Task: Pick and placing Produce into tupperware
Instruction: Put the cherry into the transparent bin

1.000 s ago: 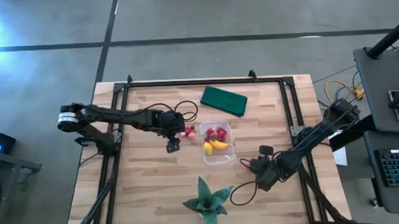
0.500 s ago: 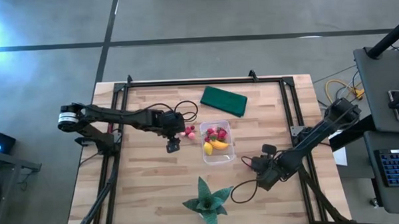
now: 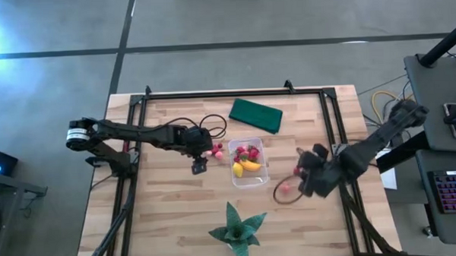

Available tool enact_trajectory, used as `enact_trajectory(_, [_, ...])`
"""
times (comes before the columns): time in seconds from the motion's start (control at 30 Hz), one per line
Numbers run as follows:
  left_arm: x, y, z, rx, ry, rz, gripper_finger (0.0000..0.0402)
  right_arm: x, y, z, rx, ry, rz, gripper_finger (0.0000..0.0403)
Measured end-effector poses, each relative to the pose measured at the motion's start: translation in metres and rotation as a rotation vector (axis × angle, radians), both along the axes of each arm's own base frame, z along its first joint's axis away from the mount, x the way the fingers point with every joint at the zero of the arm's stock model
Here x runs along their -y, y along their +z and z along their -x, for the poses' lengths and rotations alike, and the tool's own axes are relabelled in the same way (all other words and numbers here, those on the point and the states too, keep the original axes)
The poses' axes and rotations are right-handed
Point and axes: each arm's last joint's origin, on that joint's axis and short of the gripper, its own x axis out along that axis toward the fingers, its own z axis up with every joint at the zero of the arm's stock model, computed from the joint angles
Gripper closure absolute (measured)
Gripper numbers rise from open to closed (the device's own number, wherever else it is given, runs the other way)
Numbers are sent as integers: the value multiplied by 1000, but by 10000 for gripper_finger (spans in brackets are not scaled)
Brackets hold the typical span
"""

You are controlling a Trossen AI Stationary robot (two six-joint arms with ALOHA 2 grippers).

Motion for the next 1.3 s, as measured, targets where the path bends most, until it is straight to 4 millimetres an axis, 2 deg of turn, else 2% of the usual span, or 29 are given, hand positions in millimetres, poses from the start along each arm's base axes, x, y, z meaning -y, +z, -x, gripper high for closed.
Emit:
enact_trajectory(0.17, [0,1,-1,16,0,-2,166,24,14,-5,35,22,-34,291])
enact_trajectory(0.33, [0,0,-1,15,0,-2,166,44,15,-33,101,85,-151,291])
enact_trajectory(0.53, [0,-1,-1,12,7,-13,166,72,34,-63,363,134,-280,296])
enact_trajectory(0.63, [-1,-1,0,7,13,-23,166,83,29,-70,344,140,-322,292])
enact_trajectory(0.87, [-1,-2,0,5,13,-23,166,82,6,-99,299,250,-490,277])
enact_trajectory(1.07, [-1,-2,0,3,13,-23,166,82,-7,-120,247,269,-521,276])
enact_trajectory(1.3, [-1,-2,0,1,12,-23,166,86,0,-124,271,269,-507,270])
